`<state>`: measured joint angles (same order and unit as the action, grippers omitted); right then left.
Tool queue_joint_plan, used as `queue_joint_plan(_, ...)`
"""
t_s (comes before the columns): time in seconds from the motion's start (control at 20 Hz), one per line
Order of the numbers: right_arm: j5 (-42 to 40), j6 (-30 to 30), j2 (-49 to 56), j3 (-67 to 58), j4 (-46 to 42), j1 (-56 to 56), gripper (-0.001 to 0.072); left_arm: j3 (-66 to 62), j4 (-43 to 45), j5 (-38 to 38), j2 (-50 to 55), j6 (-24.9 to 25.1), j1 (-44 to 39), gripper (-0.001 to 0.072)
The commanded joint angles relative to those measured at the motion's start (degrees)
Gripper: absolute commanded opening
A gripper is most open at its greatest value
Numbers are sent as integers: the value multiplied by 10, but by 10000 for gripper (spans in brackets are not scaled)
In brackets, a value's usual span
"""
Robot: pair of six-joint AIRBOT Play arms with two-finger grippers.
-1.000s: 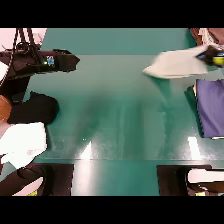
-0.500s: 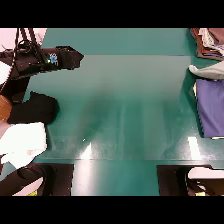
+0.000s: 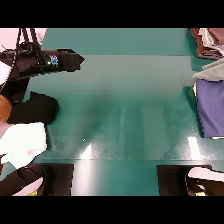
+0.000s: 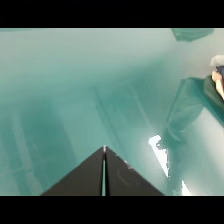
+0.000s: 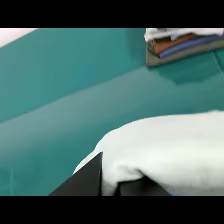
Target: Fold the shirts.
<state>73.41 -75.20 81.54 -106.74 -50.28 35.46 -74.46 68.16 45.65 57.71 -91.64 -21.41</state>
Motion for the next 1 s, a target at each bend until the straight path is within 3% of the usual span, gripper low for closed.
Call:
queue_joint_plan(0.0, 35, -4, -67, 92, -33, 43, 18, 0, 1, 9, 0, 2, 0, 22)
queue_joint_plan(0.3, 52, -5, -201, 339, -209, 128, 28, 0, 1, 26, 0, 19, 0, 22)
queue_joint_plan(0.35, 53, -5, -219, 378, -233, 145, 176, 0, 1, 30, 0, 21, 0, 22)
queue_joint_plan(0.4, 52, -5, -234, 409, -245, 162, 419, 0, 2, 33, 0, 21, 0, 21)
queue_joint_plan(0.45, 53, -9, -245, 432, -247, 180, 577, 0, 2, 35, 0, 21, 0, 22)
queue_joint_plan(0.7, 33, -15, -271, 432, -155, 170, 596, 0, 4, 41, 0, 21, 0, 22)
queue_joint_plan(0.95, 10, -15, -271, 353, -62, -26, 595, 0, 3, 55, 0, 20, 0, 22)
